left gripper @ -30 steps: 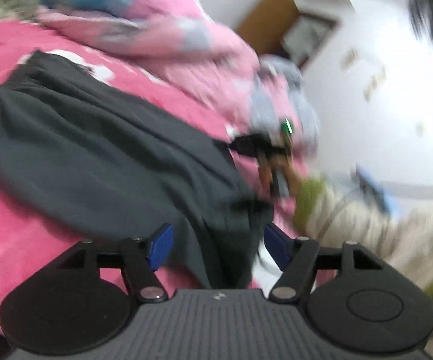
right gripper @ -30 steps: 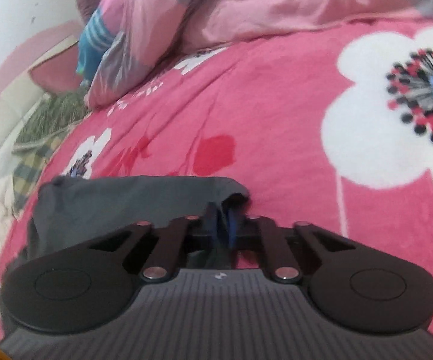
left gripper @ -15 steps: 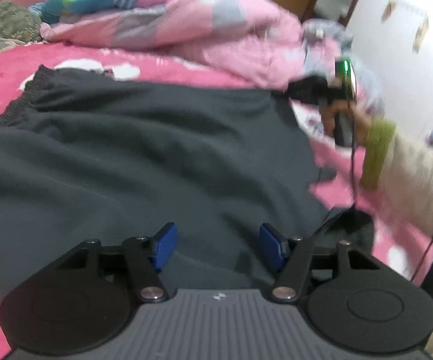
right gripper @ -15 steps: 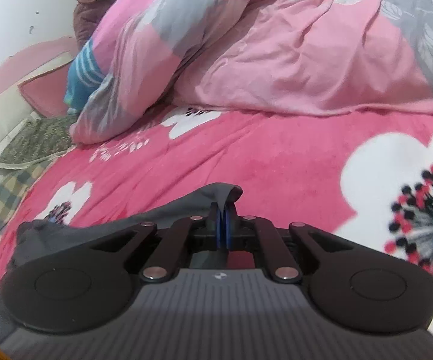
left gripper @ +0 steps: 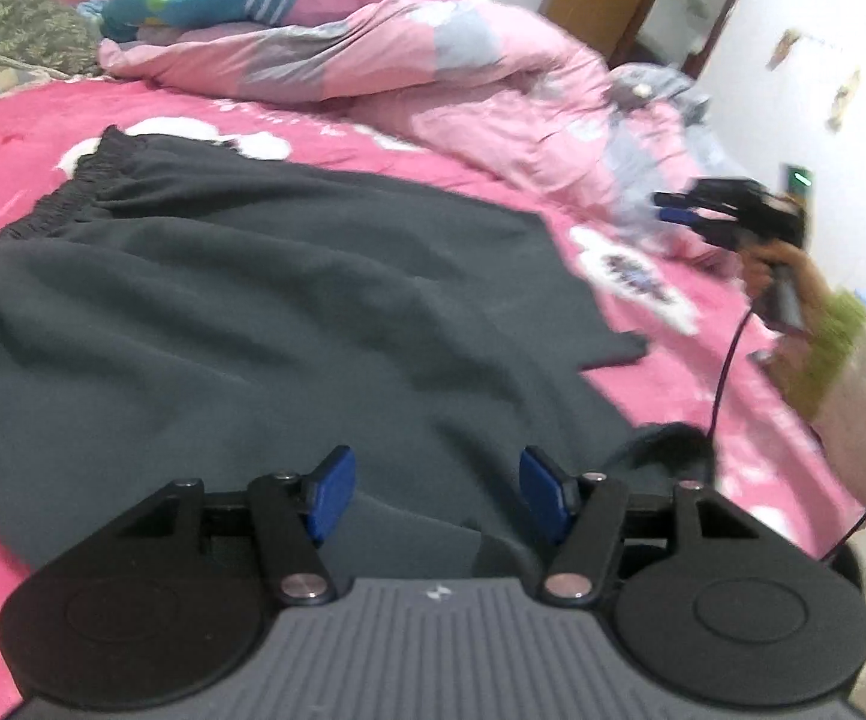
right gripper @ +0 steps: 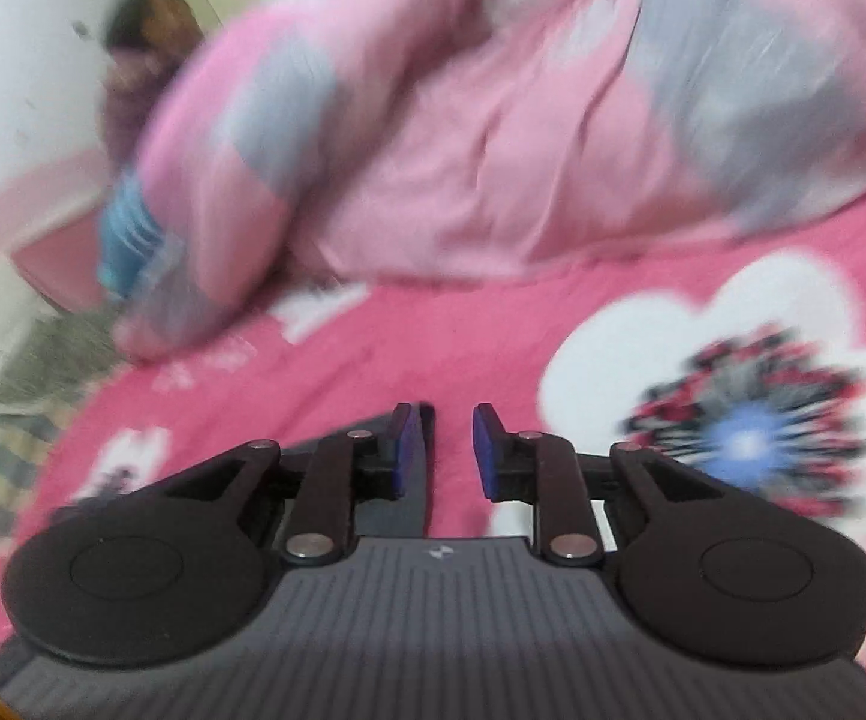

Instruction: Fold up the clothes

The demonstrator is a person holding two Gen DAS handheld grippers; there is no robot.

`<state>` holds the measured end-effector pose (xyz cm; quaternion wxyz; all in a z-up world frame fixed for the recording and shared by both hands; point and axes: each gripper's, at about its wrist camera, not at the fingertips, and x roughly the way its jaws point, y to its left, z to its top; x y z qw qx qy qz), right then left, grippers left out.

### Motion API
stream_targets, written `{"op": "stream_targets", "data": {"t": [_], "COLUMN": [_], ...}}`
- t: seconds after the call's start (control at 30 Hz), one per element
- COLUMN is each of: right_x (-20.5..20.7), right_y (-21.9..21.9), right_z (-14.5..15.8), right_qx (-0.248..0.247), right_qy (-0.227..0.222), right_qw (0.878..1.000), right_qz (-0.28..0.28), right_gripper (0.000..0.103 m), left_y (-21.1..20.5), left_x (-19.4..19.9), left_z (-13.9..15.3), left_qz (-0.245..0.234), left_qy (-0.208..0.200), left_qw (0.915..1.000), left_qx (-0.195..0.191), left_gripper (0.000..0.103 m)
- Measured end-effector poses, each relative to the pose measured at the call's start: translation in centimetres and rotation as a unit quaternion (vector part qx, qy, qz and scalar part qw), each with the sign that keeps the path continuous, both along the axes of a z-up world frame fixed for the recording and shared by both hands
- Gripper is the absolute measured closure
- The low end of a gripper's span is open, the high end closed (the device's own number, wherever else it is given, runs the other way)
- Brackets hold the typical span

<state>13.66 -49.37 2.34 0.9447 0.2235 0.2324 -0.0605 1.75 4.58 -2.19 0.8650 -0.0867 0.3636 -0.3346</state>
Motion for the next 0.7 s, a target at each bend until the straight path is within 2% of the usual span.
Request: {"op": "stream_targets", "data": {"t": [0.13,0.33,0.4,0.47,0.53,0.6,0.7], "right_x": [-10.7,-26.7,-29.7,-30.9,-30.5,-28.9,-24.3], "right_y": [-1.6,-4.0,-3.8,-2.8,-1.5,-0.2,2.4], "right_z": [7.6,18.9,21.1,21.8,21.4,20.3,17.7], "right_qx": [-0.041,-0.102,-0.122,-0.153,-0.179,-0.188,-0.175], "right_qy": [-0.072,-0.178,-0.182,-0.168,-0.154,-0.145,-0.128], "right_qw": [0.996,0.977,0.973,0.971,0.97,0.971,0.976], "right_qz": [-0.022,-0.055,-0.068,-0.072,-0.061,-0.037,0.028], "right_gripper": [0.08,0.071,0.07,0.07,0.064,0.057,0.057], "left_y": [-1.0,-6.1,-7.8,-8.9,-9.2,-8.4,-5.8], "left_x": [-1.5,-3.7,-4.8,-5.7,-6.3,-6.3,-4.9], "left_z": [-0.3,-1.8,-1.5,-0.9,0.1,1.2,2.8], "left_qz": [-0.046,-0.136,-0.171,-0.197,-0.213,-0.216,-0.195], "left_qy": [0.016,0.042,0.037,0.031,0.023,0.013,0.002], "left_qw": [0.9978,0.9884,0.983,0.9781,0.9747,0.9731,0.9748], "left_qx": [-0.044,-0.052,-0.055,-0.058,-0.064,-0.077,-0.108], "left_gripper": [0.034,0.034,0.034,0.034,0.033,0.031,0.028]}}
